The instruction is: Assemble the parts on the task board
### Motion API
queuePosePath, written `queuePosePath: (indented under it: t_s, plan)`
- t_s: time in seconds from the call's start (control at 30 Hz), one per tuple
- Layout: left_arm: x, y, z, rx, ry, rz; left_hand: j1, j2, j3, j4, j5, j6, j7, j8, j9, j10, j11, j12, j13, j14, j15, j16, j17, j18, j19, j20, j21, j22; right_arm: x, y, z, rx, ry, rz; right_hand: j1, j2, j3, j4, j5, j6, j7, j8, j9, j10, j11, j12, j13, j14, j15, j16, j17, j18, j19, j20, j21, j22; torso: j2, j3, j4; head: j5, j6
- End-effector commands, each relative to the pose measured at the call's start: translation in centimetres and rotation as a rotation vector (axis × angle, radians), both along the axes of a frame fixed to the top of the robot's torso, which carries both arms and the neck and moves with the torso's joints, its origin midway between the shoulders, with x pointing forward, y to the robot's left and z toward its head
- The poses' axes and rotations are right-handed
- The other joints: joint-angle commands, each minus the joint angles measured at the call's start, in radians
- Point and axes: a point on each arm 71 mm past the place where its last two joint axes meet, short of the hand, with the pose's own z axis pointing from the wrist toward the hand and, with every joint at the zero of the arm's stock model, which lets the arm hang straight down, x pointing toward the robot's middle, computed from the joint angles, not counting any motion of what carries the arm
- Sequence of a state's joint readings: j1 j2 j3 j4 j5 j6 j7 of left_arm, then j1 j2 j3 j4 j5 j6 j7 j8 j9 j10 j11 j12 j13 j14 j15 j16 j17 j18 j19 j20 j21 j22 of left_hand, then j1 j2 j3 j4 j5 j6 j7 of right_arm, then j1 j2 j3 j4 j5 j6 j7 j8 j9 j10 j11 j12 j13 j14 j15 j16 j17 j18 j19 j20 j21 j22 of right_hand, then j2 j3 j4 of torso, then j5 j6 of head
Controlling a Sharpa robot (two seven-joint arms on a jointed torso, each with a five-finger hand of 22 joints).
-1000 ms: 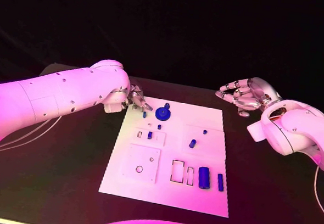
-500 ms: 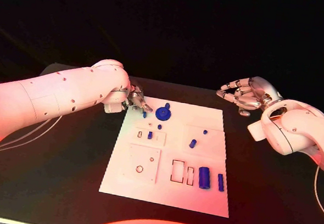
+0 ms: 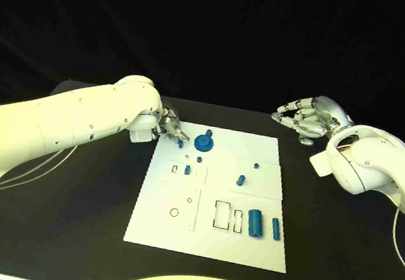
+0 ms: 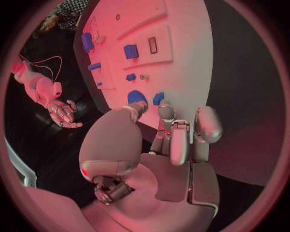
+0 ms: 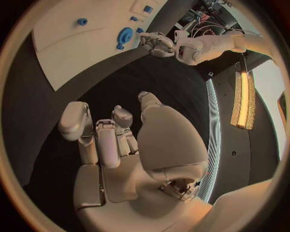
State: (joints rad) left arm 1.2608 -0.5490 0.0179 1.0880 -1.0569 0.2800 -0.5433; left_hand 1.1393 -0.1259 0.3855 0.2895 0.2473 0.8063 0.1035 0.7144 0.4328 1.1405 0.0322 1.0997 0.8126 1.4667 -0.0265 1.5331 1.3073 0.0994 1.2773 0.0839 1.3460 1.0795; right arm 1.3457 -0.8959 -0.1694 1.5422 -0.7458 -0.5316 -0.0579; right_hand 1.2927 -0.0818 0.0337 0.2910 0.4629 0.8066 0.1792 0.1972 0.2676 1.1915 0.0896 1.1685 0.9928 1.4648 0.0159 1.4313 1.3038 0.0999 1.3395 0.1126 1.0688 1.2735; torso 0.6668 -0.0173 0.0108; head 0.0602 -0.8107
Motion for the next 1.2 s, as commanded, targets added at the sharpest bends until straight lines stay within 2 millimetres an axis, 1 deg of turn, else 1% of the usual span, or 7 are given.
queuePosePath:
  t_s: [0.03,0.1,0.17,0.4,0.9,1.2]
  plan:
    - [-0.1,-0.19,-0.08,-0.012,0.024,-0.011,0.021,0.0,0.011,-0.001,0.003,0.008,-0.003,0.006,0.002,0.004,-0.005,0.008,-0.001,0.071,-0.005,-0.004,0.176,0.006,-0.006,-0.004,-0.002,0.001,0.02,0.04,0.05,-0.01,-0.011,0.003,0.01,-0.003,0.005,-0.002,0.007,0.0,-0.003,0.006,-0.001,-0.004,-0.002,0.003,-0.001,0.042,-0.007,-0.004,-0.001,0.006,0.006,0.0,-0.004,0.0,0.0,0.0001,-0.0005,0.001,-0.001]
    - [-0.1,-0.11,-0.12,-0.014,0.031,-0.007,0.045,0.001,0.025,-0.003,0.0,0.009,-0.006,0.009,0.003,0.004,-0.008,0.011,-0.001,0.072,-0.008,-0.004,0.177,0.005,-0.005,-0.006,0.0,0.003,0.03,0.05,0.04,-0.01,-0.01,0.003,0.012,-0.003,0.007,-0.002,0.008,0.0,-0.003,0.007,-0.001,-0.004,-0.002,0.003,-0.001,0.042,-0.007,-0.005,-0.002,0.006,0.005,0.0,-0.005,-0.001,0.0,0.0001,-0.0004,0.001,-0.001]
    - [-0.1,-0.05,-0.15,-0.014,0.035,-0.004,0.054,0.001,0.031,-0.003,-0.002,0.01,-0.007,0.011,0.004,0.004,-0.009,0.011,-0.003,0.072,-0.008,-0.003,0.178,0.005,-0.006,-0.007,-0.001,0.002,0.03,0.06,0.04,-0.01,-0.01,0.004,0.012,-0.003,0.007,-0.002,0.008,0.0,-0.003,0.007,-0.001,-0.004,-0.002,0.003,-0.001,0.042,-0.007,-0.005,-0.002,0.006,0.005,0.0,-0.005,-0.001,0.0,0.0003,-0.0001,0.0,-0.001]
    - [-0.05,0.12,-0.23,-0.011,0.043,0.002,0.065,0.002,0.039,-0.004,-0.002,0.013,-0.009,0.015,0.006,0.008,-0.01,0.016,0.002,0.073,-0.01,-0.002,0.179,0.005,-0.005,-0.008,0.0,0.004,0.03,0.08,0.04,-0.01,-0.01,0.005,0.012,-0.003,0.007,-0.002,0.008,0.0,-0.003,0.007,-0.001,-0.004,-0.002,0.003,-0.001,0.042,-0.007,-0.005,-0.002,0.006,0.005,0.0,-0.005,-0.001,0.0,-0.0003,-0.0005,0.001,-0.001]
    - [0.08,-0.02,-0.39,-0.017,0.049,0.004,0.055,-0.004,0.037,0.003,-0.006,0.015,-0.007,0.018,0.007,0.013,-0.01,0.021,0.006,0.073,-0.01,-0.002,0.179,0.004,-0.003,-0.009,0.002,0.008,-0.01,0.12,0.04,-0.01,-0.008,0.007,0.015,-0.004,0.007,-0.003,0.008,0.0,-0.004,0.007,-0.001,-0.004,-0.003,0.003,0.0,0.042,-0.007,-0.004,-0.001,0.006,0.006,0.0,-0.005,0.0,0.001,0.0,-0.0004,0.0,-0.001]
    - [0.1,0.03,-0.46,-0.014,0.056,0.006,0.04,-0.006,0.033,0.004,-0.009,0.016,-0.007,0.018,0.007,0.017,-0.009,0.025,0.009,0.074,-0.01,-0.001,0.181,0.004,-0.001,-0.009,0.003,0.01,-0.02,0.14,0.04,-0.01,-0.007,0.008,0.015,-0.005,0.008,-0.002,0.007,0.0,-0.004,0.007,-0.001,-0.003,-0.003,0.004,0.0,0.043,-0.007,-0.004,0.0,0.005,0.007,0.0,-0.002,0.002,0.001,0.0006,-0.0003,0.001,-0.005]
